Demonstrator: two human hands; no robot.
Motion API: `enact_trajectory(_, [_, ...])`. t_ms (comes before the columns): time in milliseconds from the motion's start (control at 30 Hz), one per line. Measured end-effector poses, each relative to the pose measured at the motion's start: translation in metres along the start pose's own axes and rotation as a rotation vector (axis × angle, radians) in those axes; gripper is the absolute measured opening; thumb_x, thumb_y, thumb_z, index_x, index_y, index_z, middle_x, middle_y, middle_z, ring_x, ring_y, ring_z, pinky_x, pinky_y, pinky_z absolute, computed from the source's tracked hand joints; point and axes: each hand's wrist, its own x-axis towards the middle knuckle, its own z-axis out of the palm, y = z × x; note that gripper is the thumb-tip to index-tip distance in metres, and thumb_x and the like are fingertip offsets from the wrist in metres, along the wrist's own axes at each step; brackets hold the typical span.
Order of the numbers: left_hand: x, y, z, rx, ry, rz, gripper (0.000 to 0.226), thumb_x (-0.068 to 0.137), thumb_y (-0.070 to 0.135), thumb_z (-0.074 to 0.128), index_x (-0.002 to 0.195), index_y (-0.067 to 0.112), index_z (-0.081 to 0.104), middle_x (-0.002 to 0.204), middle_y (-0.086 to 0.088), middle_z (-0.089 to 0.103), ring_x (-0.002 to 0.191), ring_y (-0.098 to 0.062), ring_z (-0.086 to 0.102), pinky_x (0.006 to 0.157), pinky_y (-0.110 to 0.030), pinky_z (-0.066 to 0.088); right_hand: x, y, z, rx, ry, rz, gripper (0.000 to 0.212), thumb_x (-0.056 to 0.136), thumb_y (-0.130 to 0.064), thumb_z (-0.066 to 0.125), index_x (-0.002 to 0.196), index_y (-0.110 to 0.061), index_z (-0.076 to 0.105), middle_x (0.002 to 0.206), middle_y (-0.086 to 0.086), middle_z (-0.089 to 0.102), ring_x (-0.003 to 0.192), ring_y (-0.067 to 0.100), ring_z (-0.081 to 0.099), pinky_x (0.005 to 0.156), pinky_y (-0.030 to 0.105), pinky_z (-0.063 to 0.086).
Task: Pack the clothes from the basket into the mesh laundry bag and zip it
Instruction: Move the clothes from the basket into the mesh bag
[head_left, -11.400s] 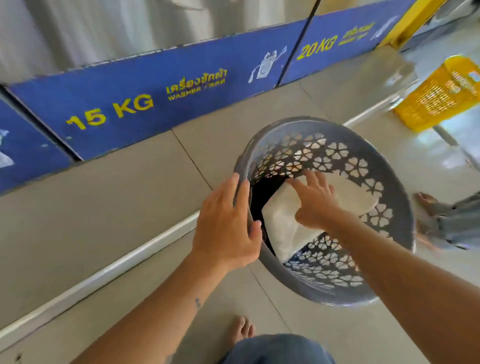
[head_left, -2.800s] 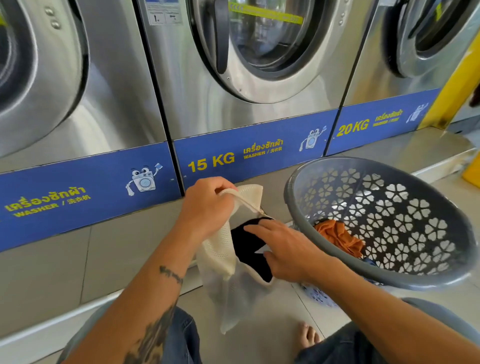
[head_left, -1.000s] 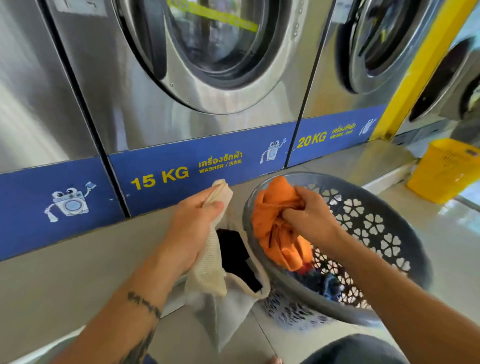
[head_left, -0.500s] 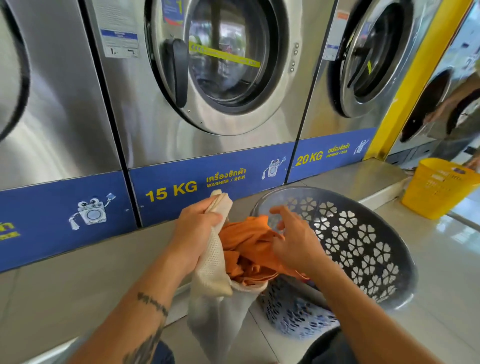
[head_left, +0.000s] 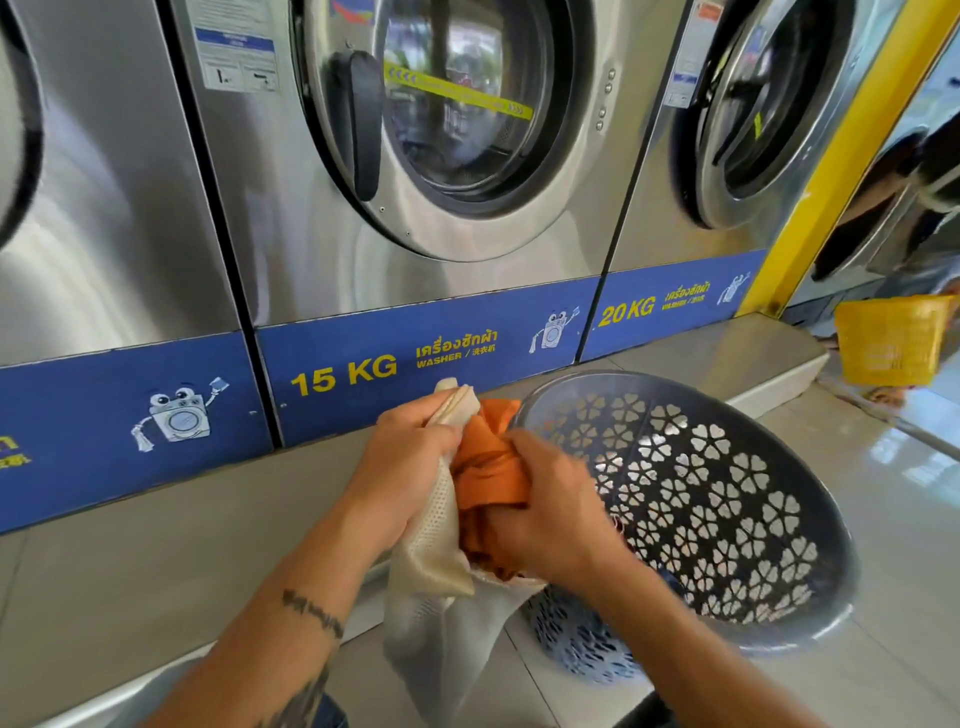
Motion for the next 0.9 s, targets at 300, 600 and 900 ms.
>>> enact_trajectory(300, [-0.007, 0.003, -0.017, 0.061, -0.093, -0.036, 0.052, 0.085, -0.005, 0.056, 0.086, 0.043, 0.076, 0.089, 0.024, 0.075, 0.082, -0.007, 0.067, 0.067, -0.019, 0.051, 0.001, 0.024, 0.057, -0.315, -0.857, 0.099, 0.061, 0.085, -0.029, 0.05, 0.143, -0.029, 0.034, 0.139, 0.006, 0.056, 0.135, 0.033, 0.044, 0.116, 0.053, 0.028])
enact_trajectory(600, [-0.001, -0.01, -0.008, 0.049, -0.021, -0.136, 0.052, 0.076, 0.021, 0.059, 0.122, 0.043, 0.068, 0.119, 0.008, 0.071, 0.106, -0.025, 0.066, 0.098, -0.052, 0.052, 0.03, 0.036, -0.025, 0.083, -0.329, 0.202, 0.034, 0.089, -0.022, 0.063, 0.121, -0.033, 0.065, 0.099, -0.007, 0.073, 0.087, 0.005, 0.068, 0.081, 0.026, 0.056])
enact_trajectory(900, [0.023, -0.029, 0.038, 0.015, 0.009, -0.245, 0.049, 0.097, 0.009, 0.051, 0.142, 0.03, 0.054, 0.136, 0.006, 0.056, 0.108, -0.02, 0.053, 0.102, -0.04, 0.046, 0.058, 0.181, -0.012, -0.441, -0.811, 0.543, 0.092, 0.077, -0.021, 0.075, 0.154, -0.035, 0.027, 0.144, -0.003, 0.052, 0.118, 0.026, 0.06, 0.099, 0.041, 0.054])
